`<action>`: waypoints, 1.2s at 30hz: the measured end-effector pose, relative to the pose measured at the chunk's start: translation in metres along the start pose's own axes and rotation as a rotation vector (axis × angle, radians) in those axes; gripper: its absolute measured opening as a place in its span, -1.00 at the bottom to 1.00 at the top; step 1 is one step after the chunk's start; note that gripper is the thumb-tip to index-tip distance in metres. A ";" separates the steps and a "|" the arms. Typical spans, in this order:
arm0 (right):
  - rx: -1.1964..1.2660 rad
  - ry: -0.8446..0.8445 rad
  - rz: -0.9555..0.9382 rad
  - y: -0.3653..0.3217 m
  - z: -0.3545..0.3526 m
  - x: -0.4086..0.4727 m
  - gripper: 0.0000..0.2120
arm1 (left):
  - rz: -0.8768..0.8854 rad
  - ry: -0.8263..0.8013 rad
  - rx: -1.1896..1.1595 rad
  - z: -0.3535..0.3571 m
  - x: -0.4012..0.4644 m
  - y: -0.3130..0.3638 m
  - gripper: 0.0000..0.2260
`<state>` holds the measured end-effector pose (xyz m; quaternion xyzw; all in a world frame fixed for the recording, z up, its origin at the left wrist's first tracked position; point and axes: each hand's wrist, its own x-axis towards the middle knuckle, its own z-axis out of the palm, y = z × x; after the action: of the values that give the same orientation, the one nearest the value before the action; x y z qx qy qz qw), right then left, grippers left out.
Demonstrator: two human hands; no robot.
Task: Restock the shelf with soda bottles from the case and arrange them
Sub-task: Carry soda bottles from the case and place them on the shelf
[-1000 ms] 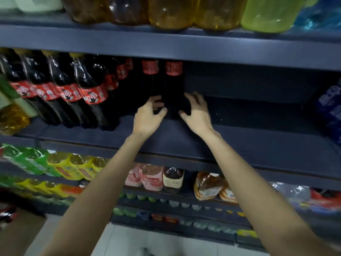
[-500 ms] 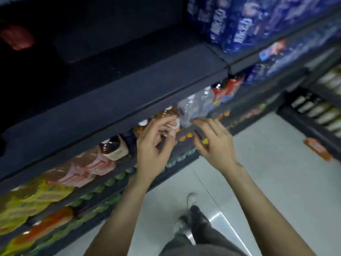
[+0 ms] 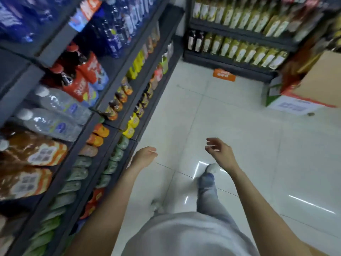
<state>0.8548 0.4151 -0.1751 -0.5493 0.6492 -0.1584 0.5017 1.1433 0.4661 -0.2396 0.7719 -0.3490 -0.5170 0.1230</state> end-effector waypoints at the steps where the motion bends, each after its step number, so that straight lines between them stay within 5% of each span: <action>1: 0.060 0.008 0.084 0.017 -0.021 0.012 -0.68 | -0.062 -0.012 -0.039 0.016 0.014 0.017 -0.70; 7: 0.220 0.031 0.402 0.103 -0.155 0.078 -0.58 | -0.159 -0.020 -0.151 0.117 0.062 0.151 -0.73; 23: 0.121 0.210 0.477 0.186 -0.501 0.300 -0.53 | 0.423 -0.253 0.441 0.355 0.244 0.589 -0.78; 32: -0.210 0.406 0.201 0.200 -0.687 0.448 -0.68 | 0.528 -0.268 0.432 0.487 0.322 0.790 -0.79; 36: -0.770 0.320 -0.061 0.218 -0.737 0.517 -0.62 | 0.512 -0.218 0.372 0.531 0.352 0.830 -0.74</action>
<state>0.1809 -0.2147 -0.2576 -0.6842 0.7142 -0.0023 0.1472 0.4103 -0.2803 -0.2647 0.6087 -0.6310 -0.4762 0.0678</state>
